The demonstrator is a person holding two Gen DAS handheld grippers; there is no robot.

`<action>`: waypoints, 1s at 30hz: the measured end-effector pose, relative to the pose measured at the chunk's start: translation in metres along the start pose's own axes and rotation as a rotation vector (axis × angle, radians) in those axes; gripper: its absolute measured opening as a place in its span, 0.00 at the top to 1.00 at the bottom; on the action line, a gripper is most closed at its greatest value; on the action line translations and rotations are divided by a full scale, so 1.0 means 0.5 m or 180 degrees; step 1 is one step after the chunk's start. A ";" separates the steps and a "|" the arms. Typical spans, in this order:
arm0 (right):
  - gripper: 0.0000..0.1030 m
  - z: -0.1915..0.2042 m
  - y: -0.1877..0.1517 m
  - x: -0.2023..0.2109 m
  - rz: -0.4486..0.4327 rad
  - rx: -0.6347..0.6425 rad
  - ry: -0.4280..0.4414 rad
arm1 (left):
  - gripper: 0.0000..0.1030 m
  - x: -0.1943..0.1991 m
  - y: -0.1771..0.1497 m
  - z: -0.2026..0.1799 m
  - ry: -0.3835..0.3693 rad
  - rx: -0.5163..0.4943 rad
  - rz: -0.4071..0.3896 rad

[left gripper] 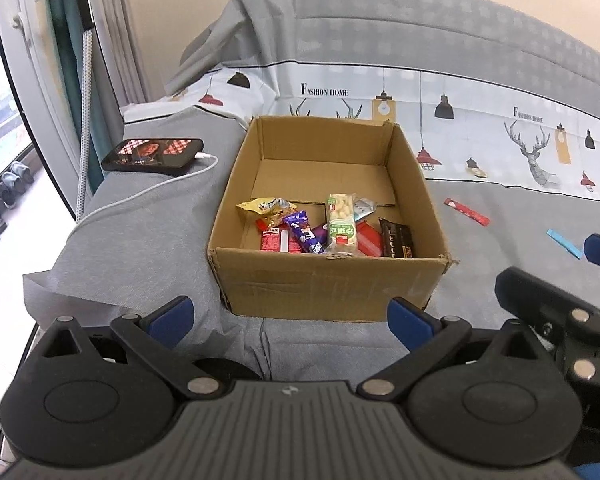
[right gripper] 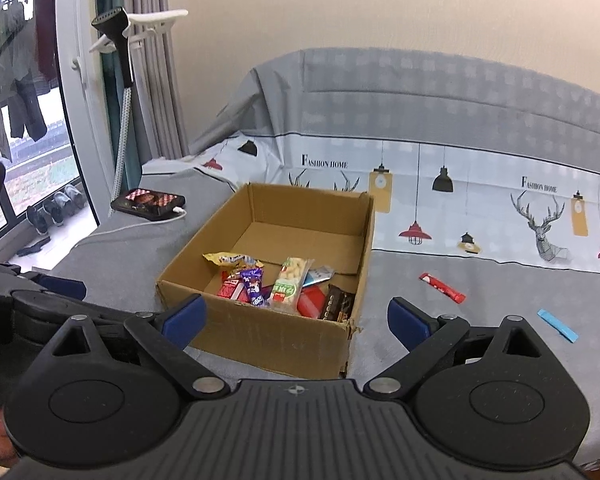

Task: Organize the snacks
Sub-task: 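Lift both open tools up out of the box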

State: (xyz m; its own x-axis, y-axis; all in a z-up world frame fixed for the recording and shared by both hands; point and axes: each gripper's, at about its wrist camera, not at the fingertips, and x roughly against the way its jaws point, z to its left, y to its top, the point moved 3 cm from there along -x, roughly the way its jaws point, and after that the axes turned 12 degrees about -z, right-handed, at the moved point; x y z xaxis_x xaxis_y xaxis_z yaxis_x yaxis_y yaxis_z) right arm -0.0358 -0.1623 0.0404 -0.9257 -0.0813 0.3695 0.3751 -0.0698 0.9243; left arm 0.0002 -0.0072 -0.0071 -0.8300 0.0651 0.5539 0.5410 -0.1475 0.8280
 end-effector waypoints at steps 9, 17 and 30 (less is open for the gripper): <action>0.04 0.003 0.005 0.034 -0.0121 0.0017 0.0004 | 0.00 0.039 -0.003 -0.006 0.0026 -0.0017 -0.0095; 0.04 0.003 0.006 0.037 -0.0135 0.0028 0.0009 | 0.00 0.041 -0.003 -0.007 0.0029 -0.0029 -0.0104; 0.04 -0.010 -0.003 0.021 -0.0085 -0.0057 0.0002 | 0.00 0.024 0.002 -0.024 0.0045 -0.0111 -0.0037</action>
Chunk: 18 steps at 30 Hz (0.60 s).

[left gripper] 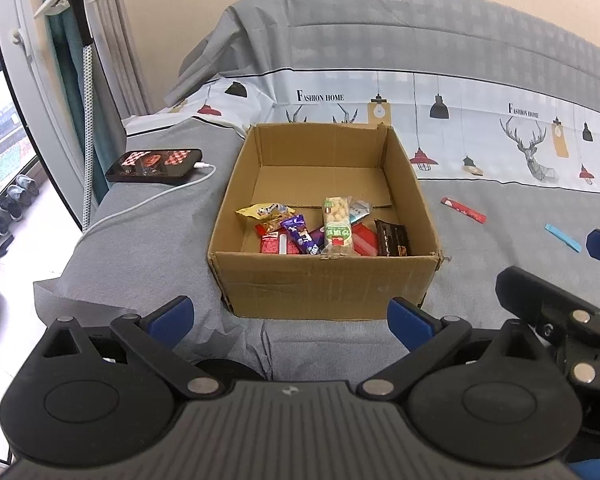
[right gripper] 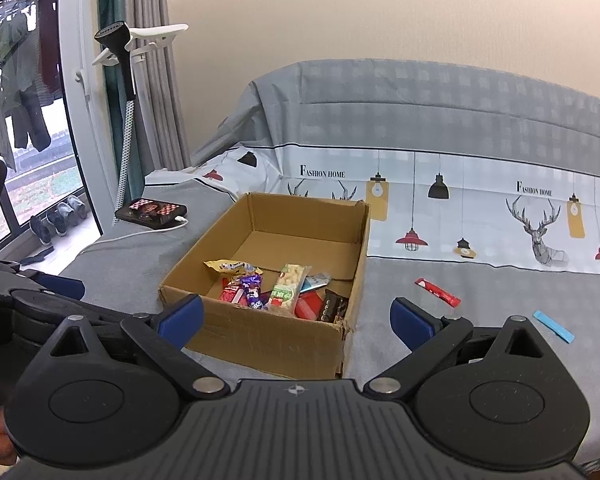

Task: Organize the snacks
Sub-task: 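Lift both open tools up out of the box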

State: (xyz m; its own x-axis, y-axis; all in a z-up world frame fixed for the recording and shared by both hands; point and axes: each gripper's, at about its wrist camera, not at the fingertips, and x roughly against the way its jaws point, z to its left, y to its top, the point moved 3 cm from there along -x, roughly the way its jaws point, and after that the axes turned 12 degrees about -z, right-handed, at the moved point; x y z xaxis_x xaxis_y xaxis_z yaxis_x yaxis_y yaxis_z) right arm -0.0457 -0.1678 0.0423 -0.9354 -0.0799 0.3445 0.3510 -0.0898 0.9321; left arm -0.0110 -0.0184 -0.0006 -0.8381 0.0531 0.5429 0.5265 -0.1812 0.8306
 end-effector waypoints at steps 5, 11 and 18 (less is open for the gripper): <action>0.04 -0.023 -0.009 -0.009 0.0034 -0.0081 -0.0021 | 0.00 -0.014 0.003 -0.017 -0.0007 -0.0061 0.0051; 0.04 -0.075 -0.023 -0.017 0.0040 -0.0226 -0.0131 | 0.00 -0.044 0.008 -0.051 -0.0037 -0.0138 0.0171; 0.04 -0.201 -0.044 -0.028 0.0097 -0.0460 -0.0486 | 0.00 -0.090 0.041 -0.130 -0.0134 -0.0209 0.0276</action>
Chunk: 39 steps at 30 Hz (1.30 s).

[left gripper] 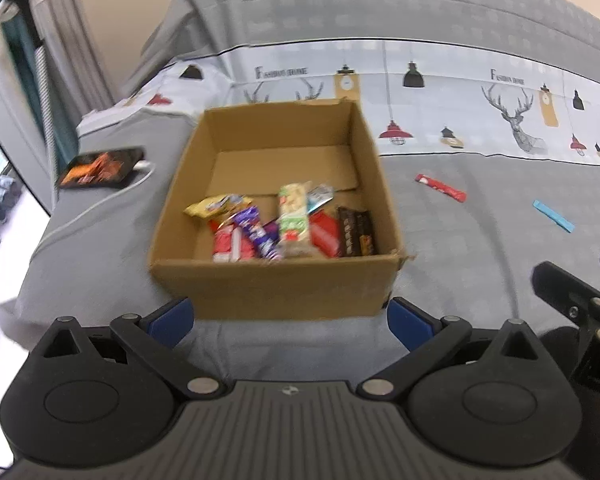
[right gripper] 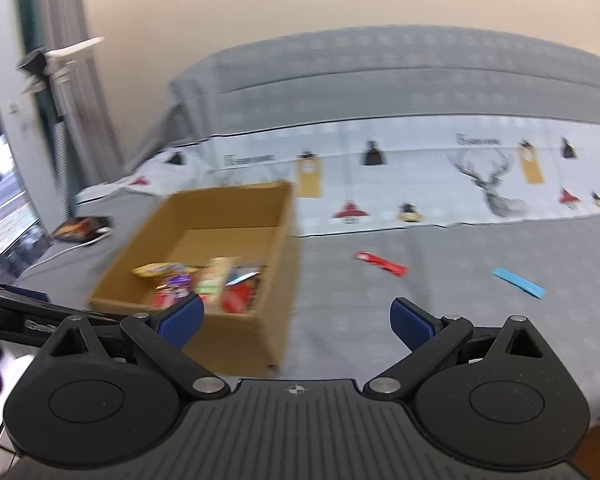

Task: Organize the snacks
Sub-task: 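Lift both open tools up out of the box, then grasp the red stick packet with the left tool while the right tool grasps the blue stick packet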

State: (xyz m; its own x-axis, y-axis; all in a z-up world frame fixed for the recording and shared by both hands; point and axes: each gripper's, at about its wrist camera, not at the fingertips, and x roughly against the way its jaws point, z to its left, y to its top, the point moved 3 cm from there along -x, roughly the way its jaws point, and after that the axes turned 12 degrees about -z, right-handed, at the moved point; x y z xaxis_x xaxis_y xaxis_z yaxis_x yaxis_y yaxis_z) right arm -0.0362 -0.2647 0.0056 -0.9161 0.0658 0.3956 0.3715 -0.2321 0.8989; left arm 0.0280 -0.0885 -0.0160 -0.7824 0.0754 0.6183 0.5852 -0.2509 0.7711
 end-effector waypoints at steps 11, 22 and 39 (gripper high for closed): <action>0.04 -0.297 0.004 -0.067 -0.0035 -0.0258 -0.0908 | 0.00 -0.155 0.130 -0.217 -0.0448 -0.0065 0.0231; 0.03 -0.565 -0.034 -0.266 0.0305 -0.0238 -0.1313 | 0.00 -0.426 0.202 -0.432 -0.0766 0.0038 0.0793; 0.00 -0.755 -0.174 -0.561 0.1062 0.0099 -0.1056 | 0.00 -0.823 0.146 -0.504 -0.0391 0.0407 0.1504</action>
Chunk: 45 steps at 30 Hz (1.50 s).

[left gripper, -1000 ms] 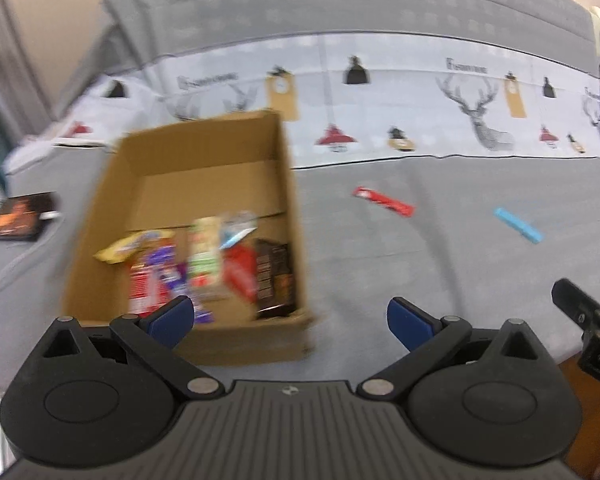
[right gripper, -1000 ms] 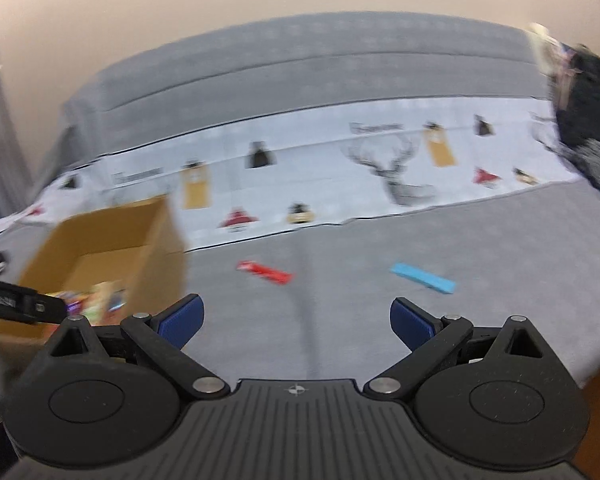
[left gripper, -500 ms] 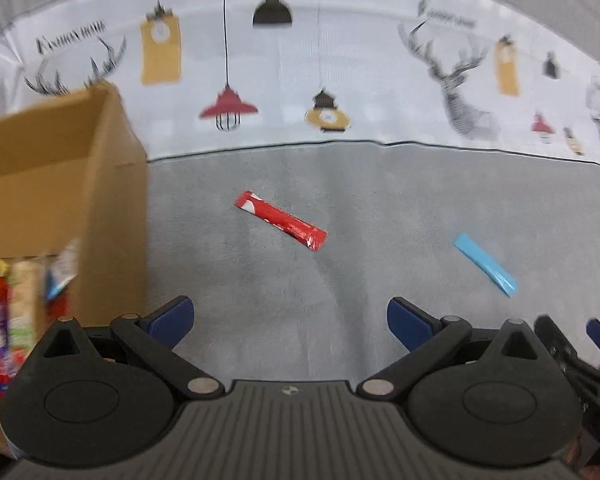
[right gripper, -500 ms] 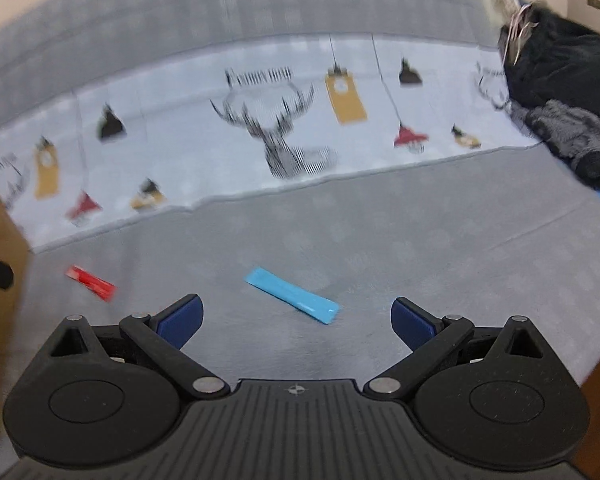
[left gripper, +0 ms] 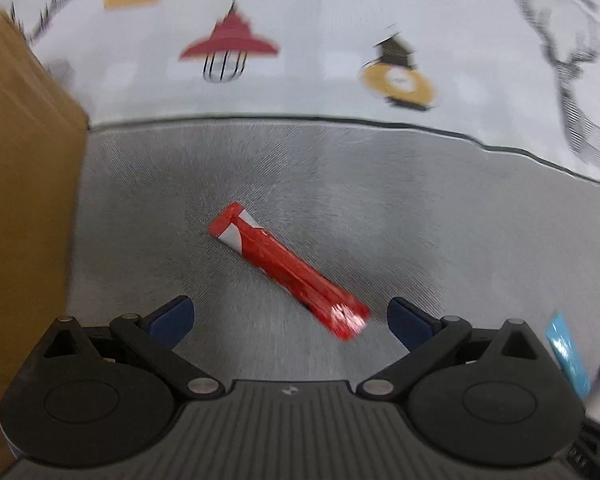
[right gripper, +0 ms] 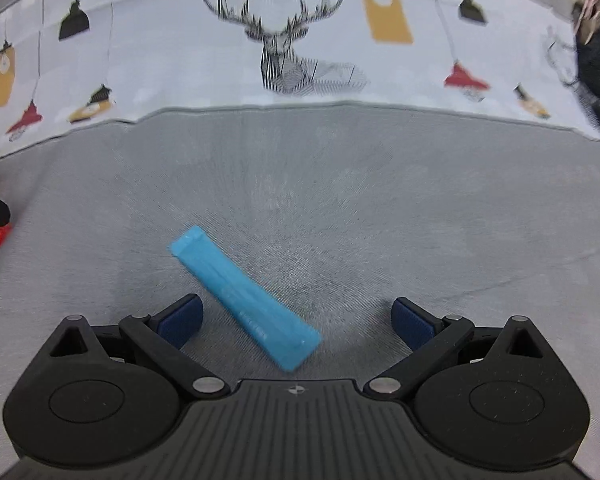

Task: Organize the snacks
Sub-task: 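Grasp the red stick packet with the left tool while the right tool grasps the blue stick packet, then carry the red packet with the left tool while the right tool carries the blue packet into the box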

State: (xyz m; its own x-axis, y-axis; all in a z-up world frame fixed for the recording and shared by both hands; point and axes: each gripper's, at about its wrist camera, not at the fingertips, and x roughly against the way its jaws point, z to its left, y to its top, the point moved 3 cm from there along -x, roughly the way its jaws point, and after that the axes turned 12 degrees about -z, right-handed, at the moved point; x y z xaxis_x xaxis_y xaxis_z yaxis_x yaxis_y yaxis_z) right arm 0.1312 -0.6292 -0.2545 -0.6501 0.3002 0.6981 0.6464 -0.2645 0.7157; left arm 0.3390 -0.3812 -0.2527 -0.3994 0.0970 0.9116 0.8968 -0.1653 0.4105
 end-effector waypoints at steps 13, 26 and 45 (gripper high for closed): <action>0.48 0.024 0.012 0.008 -0.0385 0.0167 0.0202 | 0.77 0.014 0.044 0.026 0.0210 0.0173 -0.0371; 0.82 0.069 0.041 0.157 -0.0640 -0.0252 0.0250 | 0.88 0.206 -0.030 0.033 -0.0105 -0.0255 -0.0707; 0.82 0.403 0.042 0.710 -0.1214 -0.0153 0.1418 | 0.88 0.664 -0.309 0.319 -0.0120 -0.0436 -0.1390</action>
State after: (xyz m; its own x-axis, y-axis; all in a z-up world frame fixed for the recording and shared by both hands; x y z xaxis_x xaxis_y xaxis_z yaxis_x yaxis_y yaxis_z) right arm -0.0054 -0.3434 0.0035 -0.9451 -0.0291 0.3255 0.3218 -0.2578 0.9111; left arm 0.0982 -0.1668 -0.0166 -0.7248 0.2218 0.6523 0.6115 -0.2290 0.7573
